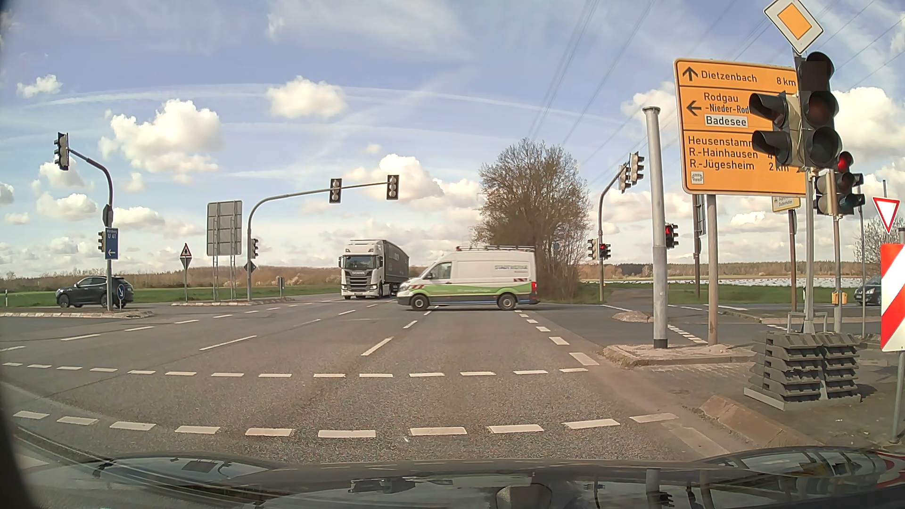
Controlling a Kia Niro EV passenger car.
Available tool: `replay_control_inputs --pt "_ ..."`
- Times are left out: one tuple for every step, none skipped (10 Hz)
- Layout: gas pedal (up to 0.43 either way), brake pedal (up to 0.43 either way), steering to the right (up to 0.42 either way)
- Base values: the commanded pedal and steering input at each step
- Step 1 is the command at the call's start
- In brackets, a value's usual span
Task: Follow the waypoints while adhering to traffic rules and regulations
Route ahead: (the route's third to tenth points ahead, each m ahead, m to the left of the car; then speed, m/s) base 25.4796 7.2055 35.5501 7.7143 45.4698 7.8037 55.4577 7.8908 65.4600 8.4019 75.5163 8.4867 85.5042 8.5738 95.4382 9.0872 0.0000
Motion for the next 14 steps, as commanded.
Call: replay_control_inputs --pt "0.0 0.323 -0.004" --pt "0.0 0.323 -0.004" --pt "0.0 0.323 -0.004" --pt "0.0 0.323 -0.004" --pt "0.0 0.323 -0.004" --pt "0.0 0.323 -0.004" --pt "0.0 0.323 -0.004" --pt "0.0 0.323 -0.004" --pt "0.0 0.323 -0.004" --pt "0.0 0.323 -0.004" --pt "0.0 0.323 -0.004" --pt "0.0 0.323 -0.004" --pt "0.0 0.323 -0.004" --pt "0.0 0.323 -0.004"
